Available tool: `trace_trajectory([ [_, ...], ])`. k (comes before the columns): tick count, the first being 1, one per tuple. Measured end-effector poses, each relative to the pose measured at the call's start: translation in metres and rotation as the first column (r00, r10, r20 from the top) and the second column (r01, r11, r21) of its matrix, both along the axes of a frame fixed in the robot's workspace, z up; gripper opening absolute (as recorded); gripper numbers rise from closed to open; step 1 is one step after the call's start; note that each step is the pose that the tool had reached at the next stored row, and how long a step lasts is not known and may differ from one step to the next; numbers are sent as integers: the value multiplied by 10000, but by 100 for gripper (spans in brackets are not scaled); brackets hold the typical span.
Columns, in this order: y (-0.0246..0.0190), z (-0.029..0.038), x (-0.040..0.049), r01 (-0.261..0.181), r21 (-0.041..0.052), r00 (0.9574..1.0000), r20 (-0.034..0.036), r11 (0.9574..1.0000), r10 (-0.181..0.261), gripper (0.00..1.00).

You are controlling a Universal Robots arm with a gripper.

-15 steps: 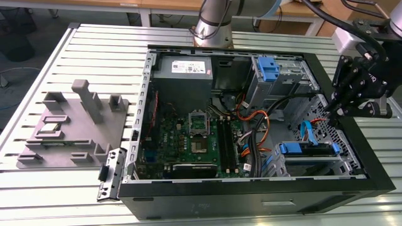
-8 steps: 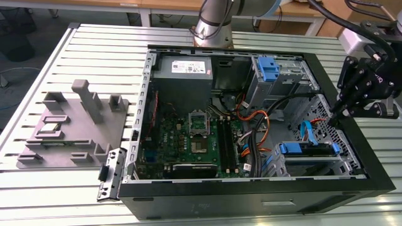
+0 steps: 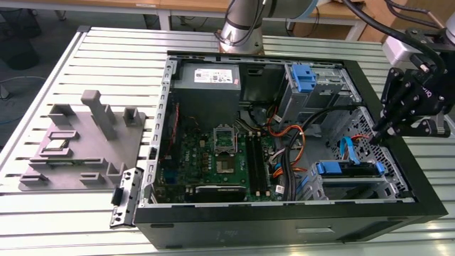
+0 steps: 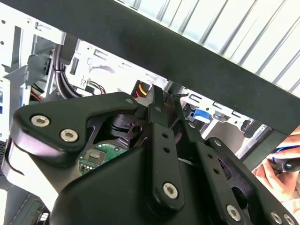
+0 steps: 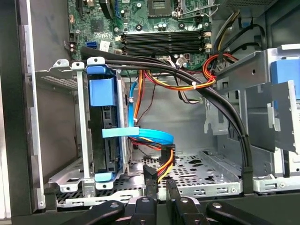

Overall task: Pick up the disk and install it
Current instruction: 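Insert the second disk wire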

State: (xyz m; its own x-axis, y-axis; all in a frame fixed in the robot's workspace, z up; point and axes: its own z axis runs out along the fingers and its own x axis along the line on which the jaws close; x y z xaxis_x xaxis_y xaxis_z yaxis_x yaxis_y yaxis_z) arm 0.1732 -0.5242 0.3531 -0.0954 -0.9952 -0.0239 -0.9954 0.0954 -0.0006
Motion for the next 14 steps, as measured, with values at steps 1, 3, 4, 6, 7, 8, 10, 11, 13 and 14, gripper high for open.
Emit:
trace_trajectory([
  [1,0,0,0,0,-14,10000,0,10000,0,24],
  [3,0,0,0,-6,-29,10000,0,10000,6,24],
  [4,0,0,0,-11,-28,10000,0,10000,11,24],
  [6,-2,-1,-6,-30,-29,10000,0,10000,30,24],
  [7,-5,0,-13,-43,-29,10000,0,10000,43,24],
  [8,-7,-1,-21,-58,-28,10000,0,10000,58,24],
  [10,-15,-2,-37,-90,-27,10000,0,10000,90,24],
  [11,-18,-1,-45,-106,-29,9999,0,9999,106,24],
  [13,-26,-3,-63,-141,-27,9999,1,9999,141,24],
  [14,-31,-3,-72,-158,-28,9999,1,9999,158,24],
])
